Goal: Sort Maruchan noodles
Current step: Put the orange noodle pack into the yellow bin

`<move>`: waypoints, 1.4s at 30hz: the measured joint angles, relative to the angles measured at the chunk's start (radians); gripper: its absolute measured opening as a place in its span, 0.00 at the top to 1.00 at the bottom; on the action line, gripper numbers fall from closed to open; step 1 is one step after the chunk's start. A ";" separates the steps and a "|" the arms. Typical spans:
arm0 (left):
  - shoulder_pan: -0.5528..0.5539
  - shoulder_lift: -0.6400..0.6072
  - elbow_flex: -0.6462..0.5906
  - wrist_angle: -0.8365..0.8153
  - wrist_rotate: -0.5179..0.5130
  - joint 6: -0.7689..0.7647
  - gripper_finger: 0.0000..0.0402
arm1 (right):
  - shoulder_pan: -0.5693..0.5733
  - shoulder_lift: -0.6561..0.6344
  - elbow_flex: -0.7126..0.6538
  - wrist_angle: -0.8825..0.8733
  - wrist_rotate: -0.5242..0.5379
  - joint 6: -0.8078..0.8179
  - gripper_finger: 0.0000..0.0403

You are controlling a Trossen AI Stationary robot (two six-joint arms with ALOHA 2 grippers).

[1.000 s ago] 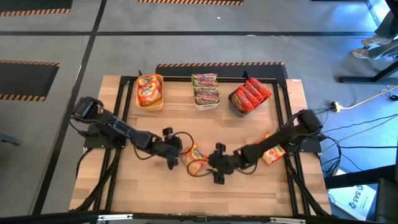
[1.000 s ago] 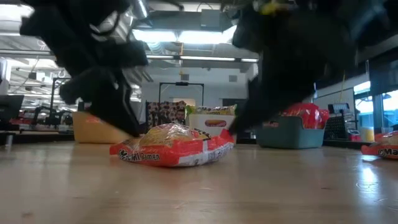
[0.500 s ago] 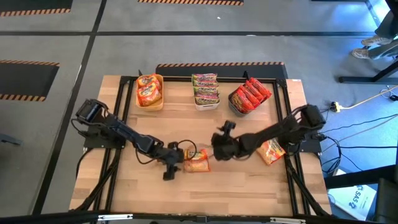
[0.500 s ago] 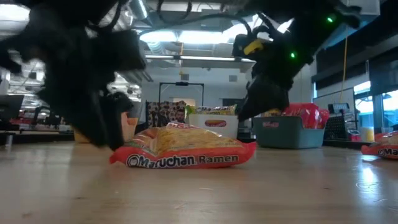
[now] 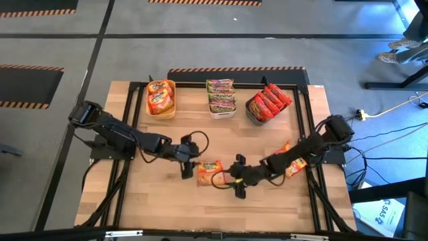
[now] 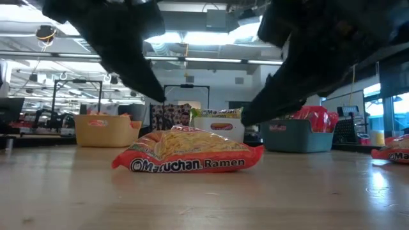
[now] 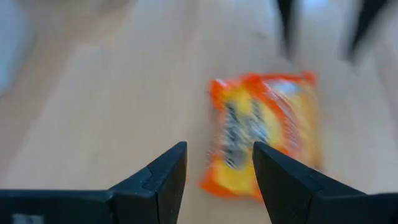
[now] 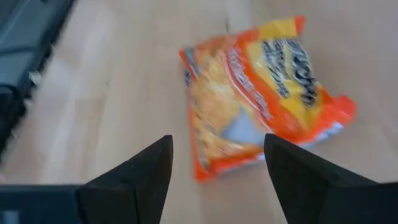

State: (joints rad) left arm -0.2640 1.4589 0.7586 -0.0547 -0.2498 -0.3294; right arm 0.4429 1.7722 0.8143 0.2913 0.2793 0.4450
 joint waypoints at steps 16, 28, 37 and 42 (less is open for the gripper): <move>0.147 0.207 0.000 0.241 0.330 0.045 0.55 | 0.047 0.146 0.003 0.204 0.137 -0.031 0.41; 0.224 0.323 0.001 0.285 0.523 -0.074 0.55 | 0.047 0.163 0.003 0.160 0.150 -0.034 0.41; 0.248 0.404 0.004 0.394 0.685 -0.182 0.56 | 0.047 0.221 0.004 0.209 0.156 -0.033 0.41; 0.246 0.406 0.003 0.411 0.698 -0.186 0.67 | 0.046 0.226 0.004 0.212 0.166 -0.035 0.41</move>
State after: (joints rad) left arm -0.0177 1.8648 0.7620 0.3564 0.4484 -0.5154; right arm 0.4885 1.9984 0.8185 0.5034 0.4454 0.4099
